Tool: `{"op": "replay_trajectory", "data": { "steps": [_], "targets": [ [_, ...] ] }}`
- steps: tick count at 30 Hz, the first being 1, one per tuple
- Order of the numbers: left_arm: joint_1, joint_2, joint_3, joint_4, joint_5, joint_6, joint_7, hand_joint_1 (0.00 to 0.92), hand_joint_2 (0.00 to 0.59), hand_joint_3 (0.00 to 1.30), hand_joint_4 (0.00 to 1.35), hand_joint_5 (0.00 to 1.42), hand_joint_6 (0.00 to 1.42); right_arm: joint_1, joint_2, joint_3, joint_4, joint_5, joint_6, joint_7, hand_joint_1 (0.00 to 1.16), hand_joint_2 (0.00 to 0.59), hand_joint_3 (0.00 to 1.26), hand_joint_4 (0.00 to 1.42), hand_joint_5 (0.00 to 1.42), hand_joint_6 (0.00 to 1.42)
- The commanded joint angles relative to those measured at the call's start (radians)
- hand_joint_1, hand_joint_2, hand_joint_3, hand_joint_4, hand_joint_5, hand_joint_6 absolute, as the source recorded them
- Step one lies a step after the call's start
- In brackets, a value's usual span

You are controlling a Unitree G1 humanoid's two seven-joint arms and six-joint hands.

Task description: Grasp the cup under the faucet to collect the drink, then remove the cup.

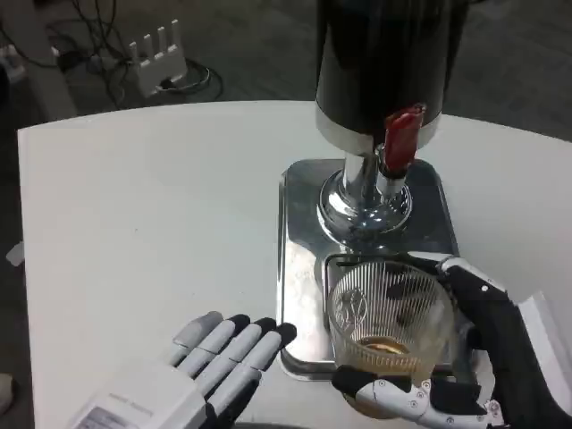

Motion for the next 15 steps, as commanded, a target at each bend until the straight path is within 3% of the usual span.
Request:
{"op": "replay_trajectory", "data": {
  "steps": [1, 15],
  "targets": [
    [0.012, 0.000, -0.009, -0.025, 0.010, 0.015, -0.016, 0.000, 0.092, 0.00, 0.00, 0.00, 0.00, 0.002, 0.004, -0.004, -0.039, 0.014, -0.029, 0.008, 0.92, 0.086, 0.85, 0.97, 1.18, 1.40],
    [0.031, -0.006, -0.028, -0.068, 0.011, 0.032, -0.029, 0.000, 0.089, 0.00, 0.00, 0.00, 0.00, 0.029, -0.003, -0.021, -0.077, 0.026, -0.032, 0.029, 0.92, 0.085, 0.85, 0.98, 1.18, 1.40]
  ]
}}
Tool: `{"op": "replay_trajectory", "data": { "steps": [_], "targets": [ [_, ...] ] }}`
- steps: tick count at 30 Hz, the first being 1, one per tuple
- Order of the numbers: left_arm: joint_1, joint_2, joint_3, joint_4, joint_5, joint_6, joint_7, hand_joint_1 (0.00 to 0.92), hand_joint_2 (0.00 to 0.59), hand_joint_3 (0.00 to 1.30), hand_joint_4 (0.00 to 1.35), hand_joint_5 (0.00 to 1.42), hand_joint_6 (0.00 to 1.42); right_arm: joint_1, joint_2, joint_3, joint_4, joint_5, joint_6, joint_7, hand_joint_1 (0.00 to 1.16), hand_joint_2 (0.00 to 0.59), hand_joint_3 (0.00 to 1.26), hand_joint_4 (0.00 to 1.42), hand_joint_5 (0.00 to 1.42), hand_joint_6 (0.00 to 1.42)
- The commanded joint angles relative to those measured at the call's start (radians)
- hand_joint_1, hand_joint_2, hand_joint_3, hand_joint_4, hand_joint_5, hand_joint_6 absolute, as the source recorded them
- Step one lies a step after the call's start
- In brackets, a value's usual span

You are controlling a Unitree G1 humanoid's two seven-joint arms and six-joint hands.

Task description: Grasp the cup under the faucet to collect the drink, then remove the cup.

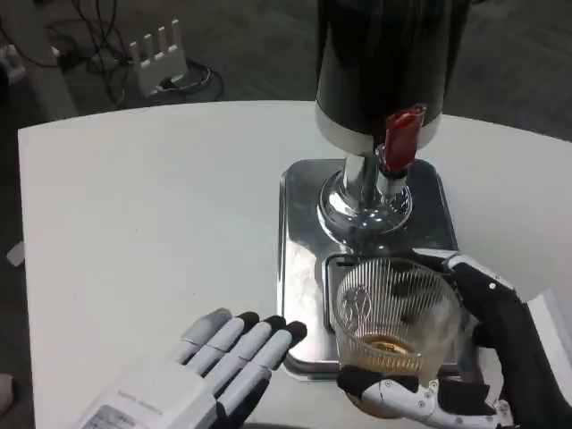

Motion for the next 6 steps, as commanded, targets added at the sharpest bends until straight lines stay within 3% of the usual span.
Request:
{"op": "replay_trajectory", "data": {
  "steps": [1, 6],
  "targets": [
    [0.020, -0.004, -0.014, -0.016, 0.005, 0.006, -0.013, 0.000, 0.089, 0.00, 0.00, 0.00, 0.00, 0.014, 0.004, -0.004, -0.041, 0.007, -0.033, 0.000, 0.92, 0.085, 0.85, 0.98, 1.18, 1.40],
    [0.029, -0.003, -0.009, -0.026, 0.002, 0.008, -0.007, 0.000, 0.090, 0.00, 0.00, 0.00, 0.00, 0.022, 0.007, 0.005, -0.051, -0.001, -0.031, 0.002, 0.92, 0.079, 0.85, 0.97, 1.18, 1.40]
  ]
}}
